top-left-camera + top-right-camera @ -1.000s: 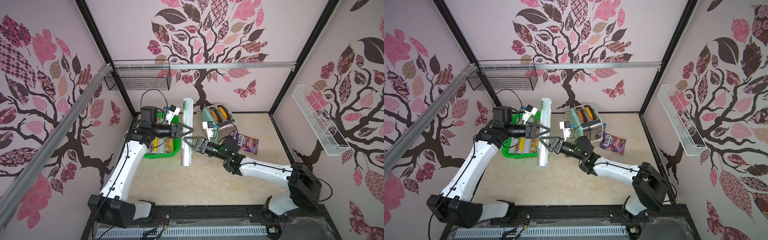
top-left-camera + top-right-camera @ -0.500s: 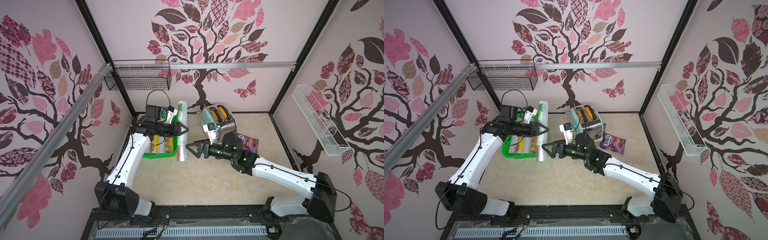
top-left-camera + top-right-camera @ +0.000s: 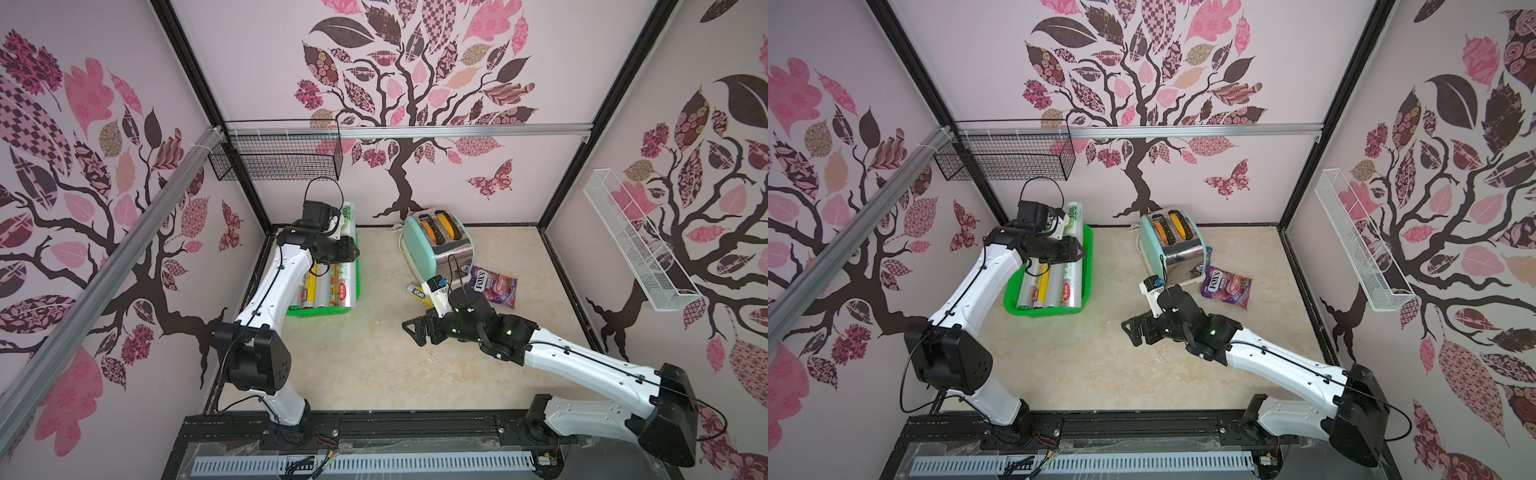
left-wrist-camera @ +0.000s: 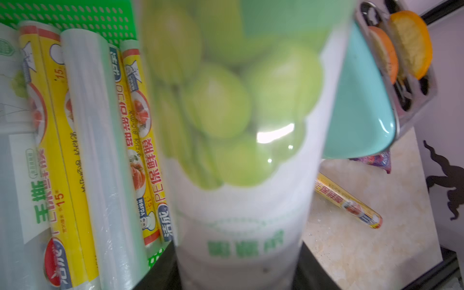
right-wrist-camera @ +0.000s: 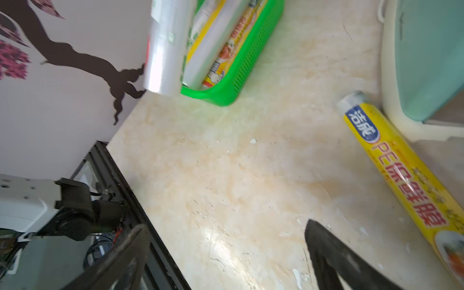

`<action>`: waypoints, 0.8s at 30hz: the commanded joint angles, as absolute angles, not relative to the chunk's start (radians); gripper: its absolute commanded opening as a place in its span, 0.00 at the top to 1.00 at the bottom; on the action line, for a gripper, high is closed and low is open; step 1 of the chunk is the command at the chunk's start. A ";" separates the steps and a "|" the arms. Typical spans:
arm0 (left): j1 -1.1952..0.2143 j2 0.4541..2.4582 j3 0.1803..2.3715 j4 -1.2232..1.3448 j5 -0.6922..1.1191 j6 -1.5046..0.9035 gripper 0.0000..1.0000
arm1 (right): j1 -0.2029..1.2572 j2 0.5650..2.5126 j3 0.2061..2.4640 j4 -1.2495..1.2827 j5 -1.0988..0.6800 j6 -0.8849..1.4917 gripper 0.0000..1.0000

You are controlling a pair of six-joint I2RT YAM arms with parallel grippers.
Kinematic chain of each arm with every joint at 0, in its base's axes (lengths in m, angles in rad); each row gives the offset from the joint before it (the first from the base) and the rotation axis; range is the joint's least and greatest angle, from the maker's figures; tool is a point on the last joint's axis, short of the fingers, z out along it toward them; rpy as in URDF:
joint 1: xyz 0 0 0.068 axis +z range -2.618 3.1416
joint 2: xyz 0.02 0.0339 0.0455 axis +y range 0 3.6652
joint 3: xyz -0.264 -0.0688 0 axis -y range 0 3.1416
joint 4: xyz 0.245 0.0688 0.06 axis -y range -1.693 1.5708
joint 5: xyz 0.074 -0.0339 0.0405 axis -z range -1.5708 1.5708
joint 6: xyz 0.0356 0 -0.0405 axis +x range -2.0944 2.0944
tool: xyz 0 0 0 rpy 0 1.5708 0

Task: Put the plastic wrap into the basket
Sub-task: Pick up the plastic wrap from the center of the board, then place the plastic wrap in the basket.

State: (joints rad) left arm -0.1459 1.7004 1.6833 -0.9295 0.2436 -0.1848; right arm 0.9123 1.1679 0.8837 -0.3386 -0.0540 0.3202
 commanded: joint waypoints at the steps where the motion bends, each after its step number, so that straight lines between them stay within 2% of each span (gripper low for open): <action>1: -0.102 1.752 1.758 -0.916 0.181 -0.186 0.59 | 0.916 1.121 0.880 -0.449 0.035 0.285 0.01; 16: -0.094 2.057 1.910 -0.989 0.044 -0.140 0.55 | 0.916 1.070 0.810 -0.479 0.041 0.303 0.01; 21: -0.094 2.122 1.934 -1.006 -0.001 -0.133 0.50 | 0.916 1.076 0.794 -0.472 0.056 0.312 0.01; 24: -0.094 2.152 1.933 -1.012 -0.025 -0.117 0.41 | 0.916 1.084 0.787 -0.475 0.065 0.321 0.01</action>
State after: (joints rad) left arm -0.0952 2.1395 1.8977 -1.0077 0.0269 -0.1520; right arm 0.9123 1.0882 0.7891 -0.4721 0.0418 0.3061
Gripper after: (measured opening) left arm 0.577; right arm 0.993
